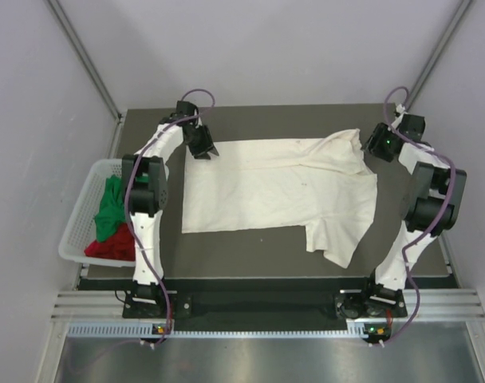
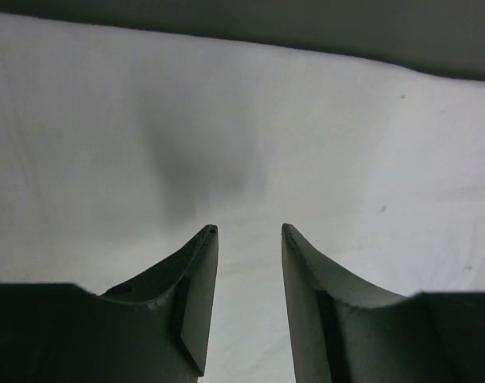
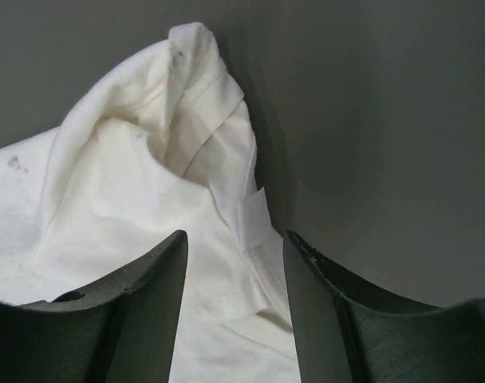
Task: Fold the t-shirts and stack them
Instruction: Fold the tshirt
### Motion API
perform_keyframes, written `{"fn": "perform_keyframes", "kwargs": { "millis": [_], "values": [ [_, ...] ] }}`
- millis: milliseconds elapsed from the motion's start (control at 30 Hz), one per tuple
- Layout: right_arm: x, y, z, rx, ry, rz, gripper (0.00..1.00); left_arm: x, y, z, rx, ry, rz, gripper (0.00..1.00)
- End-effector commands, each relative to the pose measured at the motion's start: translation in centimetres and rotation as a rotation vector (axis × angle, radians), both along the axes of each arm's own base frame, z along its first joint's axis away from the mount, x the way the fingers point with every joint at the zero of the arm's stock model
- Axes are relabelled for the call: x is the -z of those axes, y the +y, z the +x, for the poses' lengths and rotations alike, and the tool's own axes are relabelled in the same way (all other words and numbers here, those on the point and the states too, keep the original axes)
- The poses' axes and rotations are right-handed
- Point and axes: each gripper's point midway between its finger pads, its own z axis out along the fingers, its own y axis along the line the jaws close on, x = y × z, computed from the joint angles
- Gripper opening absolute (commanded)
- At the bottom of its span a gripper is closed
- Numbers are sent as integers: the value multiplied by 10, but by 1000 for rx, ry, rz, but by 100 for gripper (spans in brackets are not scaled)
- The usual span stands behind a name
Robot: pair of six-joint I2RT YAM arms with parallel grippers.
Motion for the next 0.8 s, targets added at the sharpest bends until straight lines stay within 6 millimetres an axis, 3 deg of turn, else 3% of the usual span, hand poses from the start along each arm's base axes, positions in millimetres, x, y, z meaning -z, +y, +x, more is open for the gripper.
{"fn": "perform_keyframes", "kwargs": {
  "millis": [0, 267, 300, 333, 433, 567, 667, 733, 767],
  "values": [
    [5, -10, 19, -23, -3, -8, 52, 11, 16, 15, -52, -27, 46, 43],
    [41, -28, 28, 15, 23, 42, 44, 39, 32, 12, -94, 12, 129, 43],
    [44, -31, 25, 25, 27, 51, 38, 41, 33, 12, -102, 13, 139, 43],
    [47, -35, 24, 43, 34, 47, 20, 44, 35, 12, -108, 19, 143, 43],
    [49, -51, 17, 110, 47, 50, 0, 49, 42, 11, -134, 32, 181, 43],
    [32, -62, 13, 185, 32, 68, 1, 50, 42, 12, -148, 33, 174, 43],
    [5, -60, 15, 212, -10, 77, 25, 42, 27, 15, -114, 16, 103, 44],
    [-8, -66, 11, 263, -12, 47, 36, 29, 21, 18, -92, -7, 80, 44],
    [-25, -63, 8, 278, -27, 47, 37, 24, 17, 17, -74, -9, 72, 45]
  ]
}}
